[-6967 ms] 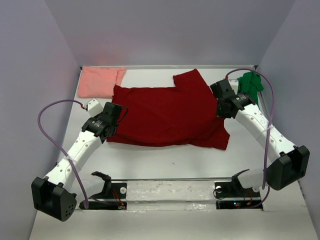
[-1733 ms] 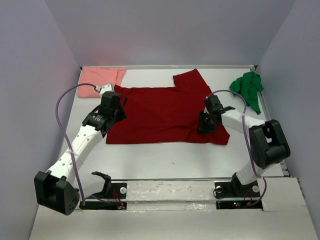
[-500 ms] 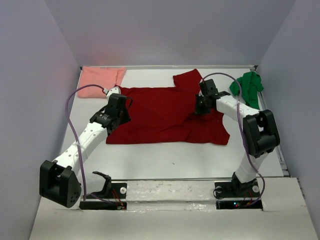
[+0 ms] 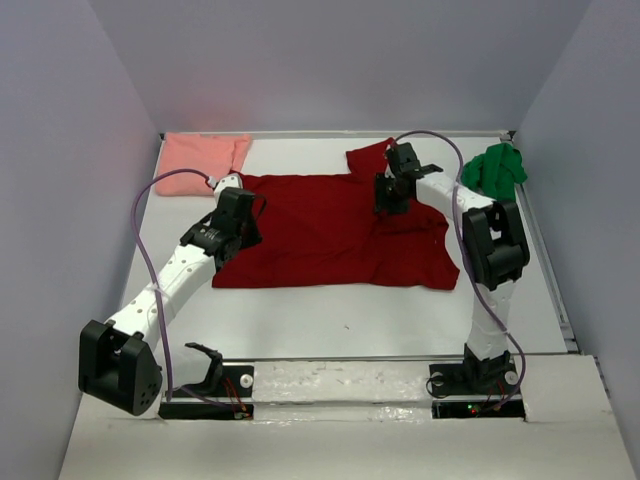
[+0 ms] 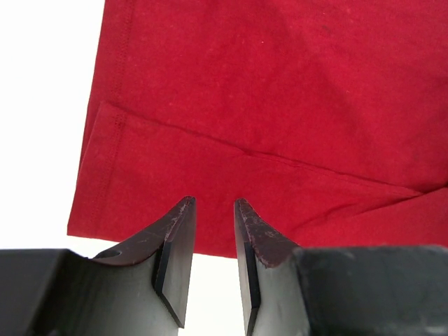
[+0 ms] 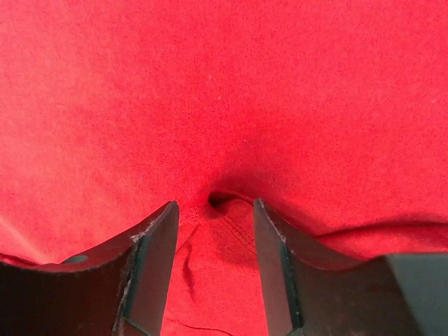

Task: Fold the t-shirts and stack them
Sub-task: Fold the tshirt

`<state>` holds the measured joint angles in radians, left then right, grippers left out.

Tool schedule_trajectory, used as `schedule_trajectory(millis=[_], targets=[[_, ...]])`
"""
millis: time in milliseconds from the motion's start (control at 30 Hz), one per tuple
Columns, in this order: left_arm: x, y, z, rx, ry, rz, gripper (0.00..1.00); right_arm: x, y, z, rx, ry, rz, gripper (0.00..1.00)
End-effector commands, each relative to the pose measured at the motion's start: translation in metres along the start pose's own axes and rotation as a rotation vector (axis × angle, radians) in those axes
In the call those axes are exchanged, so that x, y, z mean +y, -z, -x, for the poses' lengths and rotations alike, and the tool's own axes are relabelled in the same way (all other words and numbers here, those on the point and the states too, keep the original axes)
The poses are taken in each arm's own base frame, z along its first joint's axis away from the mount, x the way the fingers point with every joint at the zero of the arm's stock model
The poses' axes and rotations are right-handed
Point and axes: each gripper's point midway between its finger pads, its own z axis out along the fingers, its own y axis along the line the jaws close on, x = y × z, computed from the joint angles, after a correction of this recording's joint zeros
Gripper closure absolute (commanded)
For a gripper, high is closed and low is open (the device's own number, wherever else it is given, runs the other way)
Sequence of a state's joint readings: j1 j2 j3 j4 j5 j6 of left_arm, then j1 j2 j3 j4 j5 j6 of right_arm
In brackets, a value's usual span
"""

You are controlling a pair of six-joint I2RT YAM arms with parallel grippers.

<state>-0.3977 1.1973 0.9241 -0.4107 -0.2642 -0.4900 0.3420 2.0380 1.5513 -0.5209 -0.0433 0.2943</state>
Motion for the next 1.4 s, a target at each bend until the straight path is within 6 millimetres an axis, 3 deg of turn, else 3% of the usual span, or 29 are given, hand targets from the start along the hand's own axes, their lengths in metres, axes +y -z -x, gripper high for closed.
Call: schedule_trajectory(millis=[0,100,133,167,200,233,267,300,367,400,500,667,800,967,1133,1367], targets=[[0.005,0.011,0.013,-0.052,-0.009,0.024,0.61,0.000,0.023,0.036,-0.111,0.026,-0.051,0.47],[0.012,0.013,0.014,-0.062,-0.027,0.057,0.61,0.000,0.064,0.045,-0.183,0.005,-0.060,0.47],[0.014,0.014,0.014,-0.063,-0.032,0.062,0.61,-0.005,0.068,0.028,-0.157,0.004,-0.066,0.48],[0.014,0.014,0.014,-0.062,-0.038,0.063,0.61,-0.007,0.091,0.027,-0.189,-0.013,-0.070,0.48],[0.015,0.014,0.013,-0.058,-0.041,0.065,0.62,-0.014,0.099,0.021,-0.200,-0.015,-0.095,0.49],[0.014,0.011,0.010,-0.047,-0.049,0.066,0.63,-0.019,0.104,0.011,-0.193,-0.044,-0.113,0.60],[0.013,0.009,0.006,-0.032,-0.058,0.057,0.69,-0.026,0.101,-0.015,-0.147,-0.048,-0.120,0.78],[0.012,0.003,0.001,-0.008,-0.066,0.060,0.79,-0.023,0.116,-0.018,-0.170,-0.065,-0.093,1.00],[0.003,-0.002,-0.007,0.029,-0.071,0.023,1.00,-0.015,0.124,-0.040,-0.159,-0.062,-0.027,1.00],[0.000,-0.005,-0.010,0.048,-0.072,0.011,1.00,-0.016,0.126,-0.044,-0.168,-0.063,-0.021,1.00],[-0.010,-0.014,-0.020,0.074,-0.078,0.001,1.00,-0.025,0.123,-0.062,-0.166,-0.047,-0.035,1.00],[-0.022,-0.029,-0.027,0.104,-0.075,-0.017,1.00,-0.030,0.110,-0.071,-0.125,-0.049,-0.058,1.00],[-0.022,-0.041,-0.032,0.129,-0.073,0.009,1.00,-0.036,0.098,-0.066,-0.110,-0.046,-0.108,1.00],[-0.025,-0.057,-0.038,0.150,-0.056,0.037,1.00,-0.031,0.082,-0.053,-0.098,-0.053,-0.104,1.00],[-0.029,-0.065,-0.039,0.124,-0.023,0.034,1.00,-0.026,0.066,-0.054,-0.074,-0.052,-0.084,1.00],[-0.035,-0.082,-0.063,0.167,-0.001,0.001,1.00,-0.029,0.046,-0.060,-0.037,-0.043,-0.096,1.00]])
